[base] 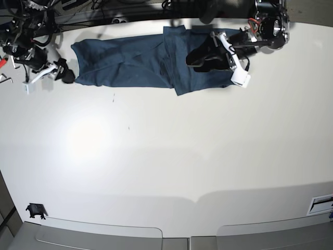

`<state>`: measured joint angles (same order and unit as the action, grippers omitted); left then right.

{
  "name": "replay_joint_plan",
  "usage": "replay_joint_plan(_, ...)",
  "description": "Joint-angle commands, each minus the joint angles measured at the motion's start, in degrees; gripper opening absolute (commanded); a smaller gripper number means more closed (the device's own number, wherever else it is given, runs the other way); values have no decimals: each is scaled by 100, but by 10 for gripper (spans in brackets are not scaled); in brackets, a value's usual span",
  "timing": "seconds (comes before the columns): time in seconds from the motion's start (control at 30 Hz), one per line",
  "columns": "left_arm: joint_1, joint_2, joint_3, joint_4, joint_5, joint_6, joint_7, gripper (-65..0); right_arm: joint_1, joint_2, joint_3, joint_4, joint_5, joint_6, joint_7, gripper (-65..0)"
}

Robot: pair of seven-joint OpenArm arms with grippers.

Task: Fold the T-shirt properly
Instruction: 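Grasp the strip end with the right gripper and pull it taut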

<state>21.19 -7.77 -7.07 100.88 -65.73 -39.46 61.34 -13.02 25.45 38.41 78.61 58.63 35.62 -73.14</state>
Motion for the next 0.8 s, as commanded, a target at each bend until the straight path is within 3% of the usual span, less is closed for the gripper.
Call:
replay_joint_plan(0.0, -39, -7, 4, 109, -168, -54, -103, -392, 46, 136, 4, -57, 273, 101, 0, -200)
replay_joint_plan(0.5, -37, -7, 4, 109, -155, -54, -101, -392, 48, 136, -1207, -544, 407, 212, -208, -201)
replay_joint_plan(0.77, -39, -39, -7, 114, -181, -54, -125, -392, 48, 138, -1215, -544, 1545, 214, -686, -201)
